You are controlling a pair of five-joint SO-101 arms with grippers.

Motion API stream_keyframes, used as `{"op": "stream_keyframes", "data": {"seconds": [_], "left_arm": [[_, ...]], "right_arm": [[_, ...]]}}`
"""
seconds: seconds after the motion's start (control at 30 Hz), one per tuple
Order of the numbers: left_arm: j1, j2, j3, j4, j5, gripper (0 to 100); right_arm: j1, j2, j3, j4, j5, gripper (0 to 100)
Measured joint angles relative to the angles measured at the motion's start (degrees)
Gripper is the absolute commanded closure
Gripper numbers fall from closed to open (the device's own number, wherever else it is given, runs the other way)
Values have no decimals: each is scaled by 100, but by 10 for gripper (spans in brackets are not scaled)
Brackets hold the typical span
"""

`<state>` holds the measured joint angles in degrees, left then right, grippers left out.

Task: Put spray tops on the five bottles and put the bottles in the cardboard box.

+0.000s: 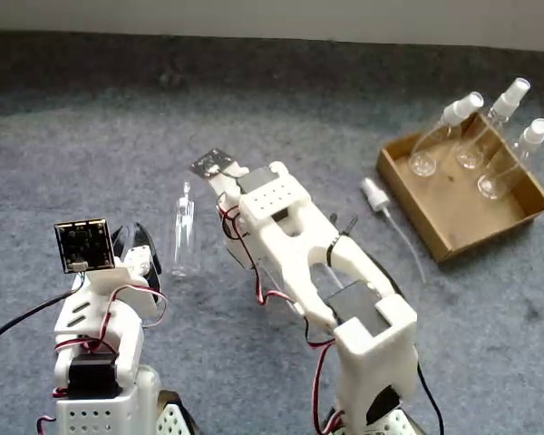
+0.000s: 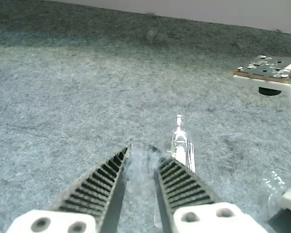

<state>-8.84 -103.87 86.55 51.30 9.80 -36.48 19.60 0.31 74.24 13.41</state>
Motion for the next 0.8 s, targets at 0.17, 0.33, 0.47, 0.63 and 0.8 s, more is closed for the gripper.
{"op": "stream_keyframes", "data": {"seconds": [0.17,0.33,0.47,0.63,0.8], "left_arm": [[0,0,0,0,0,986],[0,0,0,0,0,986],[0,0,0,0,0,986],[0,0,0,0,0,986],[0,0,0,0,0,986]], "right_arm": [[0,193,-308,35,-18,745],[0,193,-325,264,-18,741],[0,193,-343,466,-18,741],[0,193,-343,510,79,741],[18,193,-343,519,149,742]]}}
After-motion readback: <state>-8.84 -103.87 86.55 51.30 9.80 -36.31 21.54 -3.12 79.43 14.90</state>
